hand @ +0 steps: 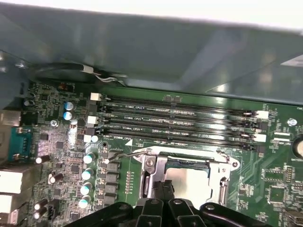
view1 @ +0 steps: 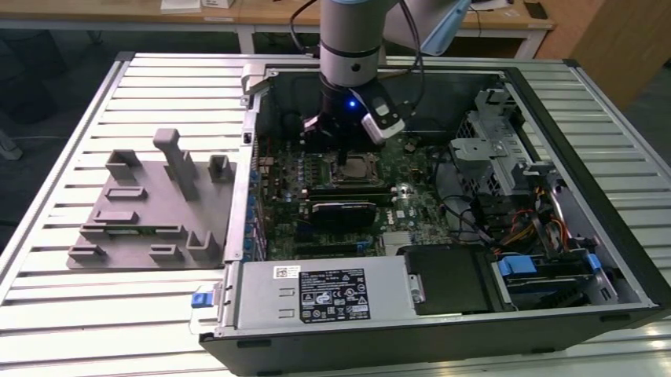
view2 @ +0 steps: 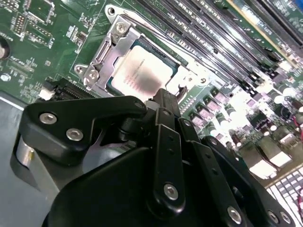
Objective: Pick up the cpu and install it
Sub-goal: 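Close the cpu cover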
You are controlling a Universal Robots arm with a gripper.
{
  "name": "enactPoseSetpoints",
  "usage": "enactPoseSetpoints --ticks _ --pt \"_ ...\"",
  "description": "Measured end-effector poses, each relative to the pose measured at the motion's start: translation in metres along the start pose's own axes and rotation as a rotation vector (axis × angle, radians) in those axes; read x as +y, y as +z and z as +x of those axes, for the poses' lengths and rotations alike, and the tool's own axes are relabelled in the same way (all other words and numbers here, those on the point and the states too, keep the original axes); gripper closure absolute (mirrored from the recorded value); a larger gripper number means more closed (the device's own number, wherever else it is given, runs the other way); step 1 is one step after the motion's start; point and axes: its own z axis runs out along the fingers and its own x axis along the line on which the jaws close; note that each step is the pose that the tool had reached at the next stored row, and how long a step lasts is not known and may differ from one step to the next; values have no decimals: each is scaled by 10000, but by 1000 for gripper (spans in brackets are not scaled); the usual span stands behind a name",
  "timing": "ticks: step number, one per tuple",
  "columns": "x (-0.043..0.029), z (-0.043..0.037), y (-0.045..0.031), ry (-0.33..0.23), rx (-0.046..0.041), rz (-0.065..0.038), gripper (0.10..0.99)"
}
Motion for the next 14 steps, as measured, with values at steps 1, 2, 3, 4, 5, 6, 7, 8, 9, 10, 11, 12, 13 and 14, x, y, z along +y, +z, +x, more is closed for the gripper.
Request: enactPoseSetpoints --ticks 1,2,3,4,5,6,7,8,9,10,11,12,13,14 --pt "0 0 -18 0 0 0 980" --pt "1 0 -36 1 -1 -1 980" --pt "1 -1 -54 0 -1 -1 980" --pt "1 -1 -72 0 -1 0 980" --pt "2 -1 -91 0 -2 0 980" --pt "2 -2 -109 0 -3 0 980" --pt "2 -2 -118 0 -5 0 980" --pt "2 -2 -118 -1 -7 -1 980" --pt "2 -2 -118 -1 -6 -1 980" --pt "2 -6 -119 -2 -6 -1 980" --pt "1 -23 -119 2 -6 0 980" --pt "-1 -47 -119 6 -5 3 980" --pt "-4 -79 -118 10 -5 8 980" --pt "-6 -108 -118 13 -5 14 980"
